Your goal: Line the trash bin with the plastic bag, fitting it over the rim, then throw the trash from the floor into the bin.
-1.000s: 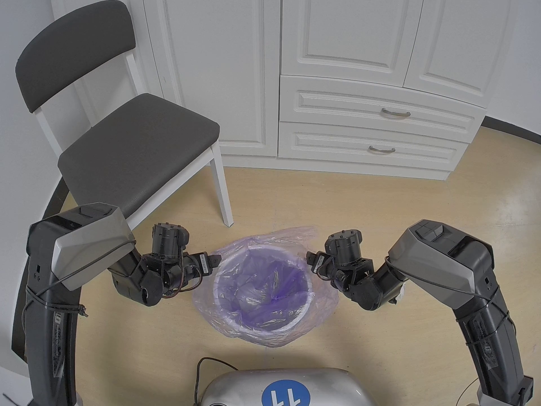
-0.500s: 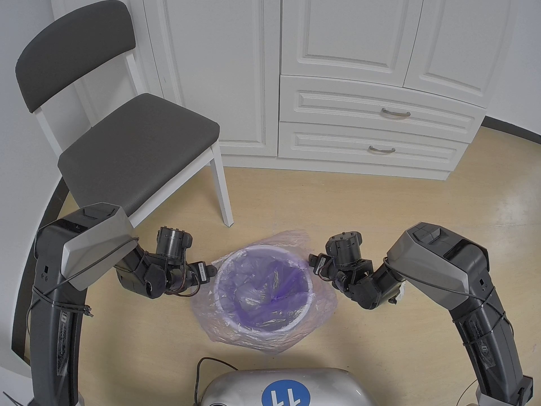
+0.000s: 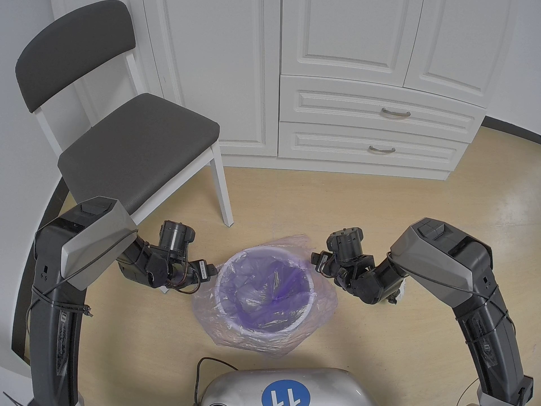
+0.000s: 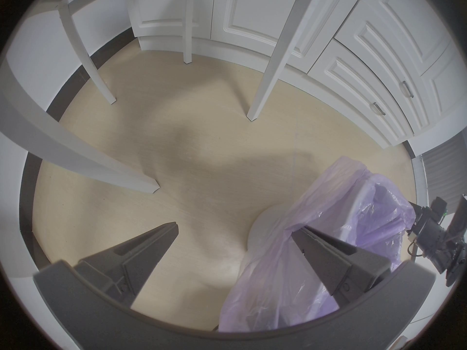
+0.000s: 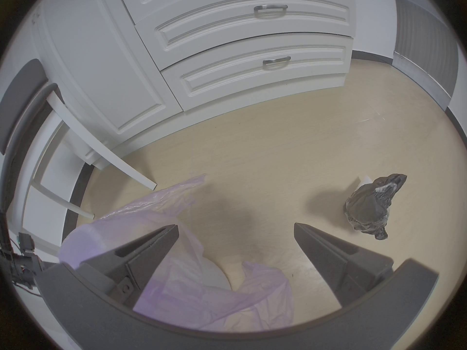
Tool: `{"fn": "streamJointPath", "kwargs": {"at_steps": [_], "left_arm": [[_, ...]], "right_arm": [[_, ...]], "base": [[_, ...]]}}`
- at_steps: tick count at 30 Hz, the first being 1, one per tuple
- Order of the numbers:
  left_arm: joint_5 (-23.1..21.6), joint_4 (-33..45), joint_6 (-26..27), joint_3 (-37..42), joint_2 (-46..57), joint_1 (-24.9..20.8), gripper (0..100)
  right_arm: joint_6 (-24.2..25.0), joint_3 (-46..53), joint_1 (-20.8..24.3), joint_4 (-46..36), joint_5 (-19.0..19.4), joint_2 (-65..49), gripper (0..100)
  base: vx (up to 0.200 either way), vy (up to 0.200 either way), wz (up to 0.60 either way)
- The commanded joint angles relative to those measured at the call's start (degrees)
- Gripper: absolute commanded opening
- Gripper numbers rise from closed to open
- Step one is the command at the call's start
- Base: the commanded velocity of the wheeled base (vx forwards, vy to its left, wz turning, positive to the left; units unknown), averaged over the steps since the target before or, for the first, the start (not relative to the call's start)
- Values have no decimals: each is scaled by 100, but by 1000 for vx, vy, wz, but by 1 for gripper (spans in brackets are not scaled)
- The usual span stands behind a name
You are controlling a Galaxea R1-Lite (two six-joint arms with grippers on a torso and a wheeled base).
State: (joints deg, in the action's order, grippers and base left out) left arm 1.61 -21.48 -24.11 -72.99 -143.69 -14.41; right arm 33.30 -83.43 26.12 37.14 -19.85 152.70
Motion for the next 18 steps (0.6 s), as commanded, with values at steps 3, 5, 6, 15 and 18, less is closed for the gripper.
{"fn": "streamJointPath", "kwargs": {"at_steps": [3,5,6,15,18], "left_arm": [[24,-23,91,294,359,52,100],[32,-93,100,417,474,43,100],[24,-102,100,417,482,43,100],[32,-331,205,566,597,52,100],[164,-348,214,557,614,52,100]], "right_arm": [[-544,837,-11,-32,-10,-786,100],[-1221,1426,-125,12,16,-1155,100],[-1265,1479,-125,12,25,-1172,100],[-2856,3237,-160,469,921,-1621,100],[-2970,3421,174,654,965,-1330,100]], "base": [[0,0,0],[0,0,0],[0,0,0],[0,0,0],[0,0,0]]}}
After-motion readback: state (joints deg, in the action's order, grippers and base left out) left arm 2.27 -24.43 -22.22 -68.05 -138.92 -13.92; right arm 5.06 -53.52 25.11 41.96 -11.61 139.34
